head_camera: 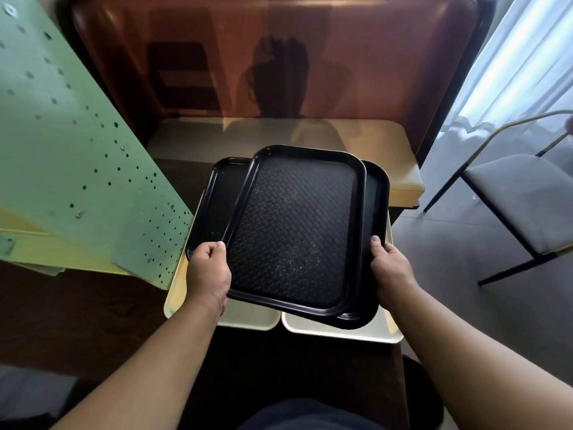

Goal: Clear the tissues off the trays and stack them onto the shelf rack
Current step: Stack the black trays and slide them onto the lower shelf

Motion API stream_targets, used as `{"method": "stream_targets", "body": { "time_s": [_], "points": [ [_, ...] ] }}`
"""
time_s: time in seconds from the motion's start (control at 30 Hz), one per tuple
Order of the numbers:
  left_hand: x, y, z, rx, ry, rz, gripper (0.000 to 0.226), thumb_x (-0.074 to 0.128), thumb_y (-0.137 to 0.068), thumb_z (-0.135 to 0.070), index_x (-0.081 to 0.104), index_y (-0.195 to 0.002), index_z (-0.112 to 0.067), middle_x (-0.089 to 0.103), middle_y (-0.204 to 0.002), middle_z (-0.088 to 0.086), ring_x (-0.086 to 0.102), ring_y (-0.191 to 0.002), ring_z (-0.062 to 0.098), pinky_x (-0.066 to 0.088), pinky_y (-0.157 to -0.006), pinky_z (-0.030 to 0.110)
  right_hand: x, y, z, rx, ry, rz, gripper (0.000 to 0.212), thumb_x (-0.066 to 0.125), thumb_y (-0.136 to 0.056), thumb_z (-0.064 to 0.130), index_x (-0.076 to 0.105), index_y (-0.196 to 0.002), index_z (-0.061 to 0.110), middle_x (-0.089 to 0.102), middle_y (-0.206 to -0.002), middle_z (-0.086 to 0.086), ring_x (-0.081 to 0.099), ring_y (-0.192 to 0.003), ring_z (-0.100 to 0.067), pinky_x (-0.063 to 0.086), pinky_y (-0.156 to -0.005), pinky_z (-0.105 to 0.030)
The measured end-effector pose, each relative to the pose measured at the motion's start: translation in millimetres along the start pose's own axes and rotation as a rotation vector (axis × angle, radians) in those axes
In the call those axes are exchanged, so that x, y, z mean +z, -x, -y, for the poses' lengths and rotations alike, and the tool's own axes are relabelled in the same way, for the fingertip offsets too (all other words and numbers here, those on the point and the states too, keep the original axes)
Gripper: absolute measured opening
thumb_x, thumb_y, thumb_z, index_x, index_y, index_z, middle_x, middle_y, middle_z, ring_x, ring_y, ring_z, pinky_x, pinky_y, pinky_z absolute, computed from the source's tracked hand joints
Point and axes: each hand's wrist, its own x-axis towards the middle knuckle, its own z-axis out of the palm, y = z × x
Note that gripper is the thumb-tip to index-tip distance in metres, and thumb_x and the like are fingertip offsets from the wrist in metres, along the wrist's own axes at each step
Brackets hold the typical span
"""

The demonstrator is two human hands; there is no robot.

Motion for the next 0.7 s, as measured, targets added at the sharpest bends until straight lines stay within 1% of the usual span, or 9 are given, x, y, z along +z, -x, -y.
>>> {"method": "stream_targets", "body": {
  "time_s": [0.1,0.13,0.23,0.33,0.47,0.57,0.6,0.63,0.7],
  "points": [
    [-5.7,-10.3,-1.2,0.023,-0.027,0.014,0.023,0.048,-0.105,-0.031,0.064,-0.094,-0.019,0.051,-0.072,-0.003,0.044,-0.062,0.012,0.044,-0.059,0.029,11.0,-0.1,3.8,0.008,-0.016,0.020,0.027,0.051,-0.106,0.039,0.063,-0.118,0.019,0.070,-0.108,-0.007,0.069,-0.098,-0.028,0.059,-0.082,-0.042],
    [-7.2,-13.5,-2.5,0.035,-0.037,0.021,0.023,0.048,-0.105,-0.031,0.063,-0.091,-0.021,0.052,-0.073,-0.002,0.046,-0.064,0.013,0.044,-0.062,0.030,15.1,1.1,5.0,0.008,-0.026,0.026,0.026,0.050,-0.106,0.039,0.063,-0.118,0.019,0.070,-0.106,-0.006,0.069,-0.098,-0.028,0.059,-0.082,-0.042],
    [-11.4,-20.9,-5.0,0.062,-0.059,0.032,0.024,0.047,-0.105,-0.031,0.059,-0.086,-0.025,0.055,-0.076,-0.002,0.049,-0.068,0.013,0.046,-0.067,0.031,28.3,3.1,4.8,0.025,-0.032,0.031,0.033,0.050,-0.105,0.042,0.064,-0.123,0.018,0.072,-0.111,-0.008,0.070,-0.102,-0.030,0.058,-0.093,-0.050],
    [-16.5,-27.6,-0.8,0.057,-0.116,0.040,0.021,0.045,-0.106,-0.033,0.061,-0.098,-0.023,0.062,-0.087,-0.001,0.056,-0.078,0.013,0.046,-0.075,0.030,40.8,2.9,-0.1,0.059,-0.037,0.038,0.038,0.051,-0.103,0.047,0.066,-0.126,0.020,0.074,-0.117,-0.010,0.072,-0.104,-0.032,0.058,-0.094,-0.054],
    [-22.7,-43.1,8.9,0.027,-0.193,0.092,0.024,0.040,-0.106,-0.037,0.058,-0.108,-0.022,0.060,-0.089,0.000,0.056,-0.079,0.016,0.044,-0.066,0.028,64.1,4.5,-5.1,0.081,-0.043,0.028,0.042,0.051,-0.101,0.053,0.070,-0.120,0.021,0.076,-0.115,-0.007,0.071,-0.105,-0.030,0.057,-0.097,-0.050],
    [-27.4,-56.2,16.3,0.008,-0.232,0.139,0.024,0.041,-0.106,-0.035,0.054,-0.121,-0.021,0.062,-0.100,0.002,0.058,-0.085,0.017,0.046,-0.072,0.030,82.2,5.3,-7.2,0.118,-0.034,0.038,0.054,0.050,-0.097,0.063,0.071,-0.118,0.018,0.075,-0.113,-0.006,0.070,-0.105,-0.029,0.055,-0.098,-0.048],
    [-29.6,-60.0,18.0,0.011,-0.242,0.150,0.024,0.043,-0.105,-0.032,0.051,-0.125,-0.020,0.062,-0.102,0.003,0.059,-0.083,0.017,0.047,-0.071,0.031,88.7,5.5,-7.6,0.119,-0.035,0.046,0.054,0.053,-0.096,0.063,0.071,-0.115,0.017,0.075,-0.111,-0.005,0.070,-0.103,-0.028,0.056,-0.095,-0.045],
    [-31.6,-64.0,19.7,0.014,-0.246,0.157,0.025,0.044,-0.105,-0.028,0.049,-0.127,-0.019,0.062,-0.102,0.003,0.058,-0.078,0.016,0.047,-0.065,0.030,96.0,6.5,-7.3,0.109,-0.030,0.057,0.047,0.057,-0.096,0.059,0.072,-0.110,0.016,0.075,-0.108,-0.005,0.070,-0.100,-0.025,0.058,-0.089,-0.041],
    [-36.7,-70.8,22.0,0.020,-0.246,0.166,0.027,0.046,-0.104,-0.022,0.046,-0.131,-0.020,0.062,-0.099,0.002,0.055,-0.068,0.015,0.045,-0.056,0.028,110.5,6.3,-6.9,0.071,0.005,0.079,0.026,0.066,-0.097,0.041,0.071,-0.105,0.016,0.076,-0.104,-0.006,0.072,-0.094,-0.023,0.058,-0.075,-0.033]
  ]
}}
